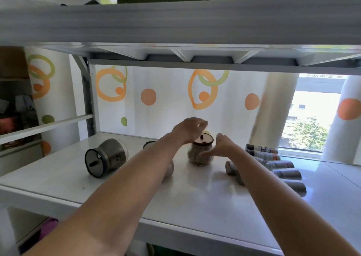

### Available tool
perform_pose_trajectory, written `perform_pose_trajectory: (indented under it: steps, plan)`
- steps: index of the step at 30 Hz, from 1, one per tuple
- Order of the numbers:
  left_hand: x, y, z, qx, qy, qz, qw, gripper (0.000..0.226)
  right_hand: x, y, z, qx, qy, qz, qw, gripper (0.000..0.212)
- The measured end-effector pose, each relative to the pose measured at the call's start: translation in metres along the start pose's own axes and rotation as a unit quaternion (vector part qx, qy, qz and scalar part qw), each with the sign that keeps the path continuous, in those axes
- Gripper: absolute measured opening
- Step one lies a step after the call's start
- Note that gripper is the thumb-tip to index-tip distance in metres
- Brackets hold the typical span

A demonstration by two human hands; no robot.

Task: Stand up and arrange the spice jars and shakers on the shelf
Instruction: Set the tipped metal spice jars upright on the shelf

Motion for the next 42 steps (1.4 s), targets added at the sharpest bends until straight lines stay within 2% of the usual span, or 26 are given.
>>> perform_pose_trajectory:
  steps: [2, 6, 9, 12, 16, 18, 20, 24, 28, 31, 33, 39, 42]
  plan:
    - [0.029, -0.016, 0.0, 0.047, 0.046, -0.027, 0.997, 0.046, 0.019, -0.007, 0.004, -0.004, -0.001, -0.026, 1.0, 0.099]
    - [0.074, -0.07, 0.0, 0.164, 0.065, -0.068, 0.982, 0.043, 0.049, -0.036, 0.012, 0.011, 0.028, -0.047, 0.998, 0.104]
    - [0.096, -0.114, -0.012, 0.227, 0.071, -0.045, 0.97, 0.053, 0.054, -0.078, 0.014, 0.081, 0.07, -0.004, 0.994, 0.095]
    - [0.106, -0.147, -0.034, 0.268, 0.043, -0.005, 0.963, 0.054, 0.034, -0.127, 0.014, 0.154, 0.078, 0.062, 0.983, 0.08]
    - [0.113, -0.176, -0.069, 0.307, 0.019, 0.037, 0.951, 0.05, -0.007, -0.19, 0.005, 0.213, 0.057, 0.11, 0.969, 0.069]
    - [0.113, -0.186, -0.085, 0.322, -0.002, 0.037, 0.946, 0.051, -0.027, -0.215, -0.001, 0.214, 0.047, 0.148, 0.964, 0.063]
    - [0.112, -0.199, -0.094, 0.339, -0.028, 0.0, 0.94, 0.054, -0.048, -0.234, -0.004, 0.214, 0.013, 0.153, 0.965, 0.057]
    - [0.111, -0.23, -0.11, 0.395, -0.072, -0.128, 0.907, 0.072, -0.078, -0.253, -0.018, 0.281, -0.067, 0.061, 0.955, 0.057]
    - [0.104, -0.247, -0.118, 0.39, -0.124, -0.181, 0.894, 0.083, -0.092, -0.261, -0.033, 0.34, -0.109, -0.052, 0.933, 0.053]
    - [0.098, -0.25, -0.118, 0.368, -0.142, -0.189, 0.9, 0.083, -0.101, -0.261, -0.03, 0.347, -0.116, -0.073, 0.928, 0.077]
    - [0.095, -0.247, -0.117, 0.354, -0.156, -0.178, 0.905, 0.081, -0.106, -0.258, -0.025, 0.345, -0.104, -0.094, 0.928, 0.086]
    - [0.095, -0.244, -0.107, 0.341, -0.124, -0.215, 0.906, 0.068, -0.111, -0.25, -0.017, 0.334, -0.063, -0.101, 0.935, 0.088]
    - [0.098, -0.239, -0.1, 0.324, -0.096, -0.219, 0.915, 0.079, -0.11, -0.249, -0.017, 0.323, -0.027, -0.089, 0.942, 0.079]
Point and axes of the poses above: each hand's wrist, its own z-axis towards the middle knuckle, its own x-axis out of the back of the hand, y = z × x, the point moved 4 cm from there along z, towards the middle knuckle, and after that the axes turned 7 degrees about x, right-handed, at the moved point
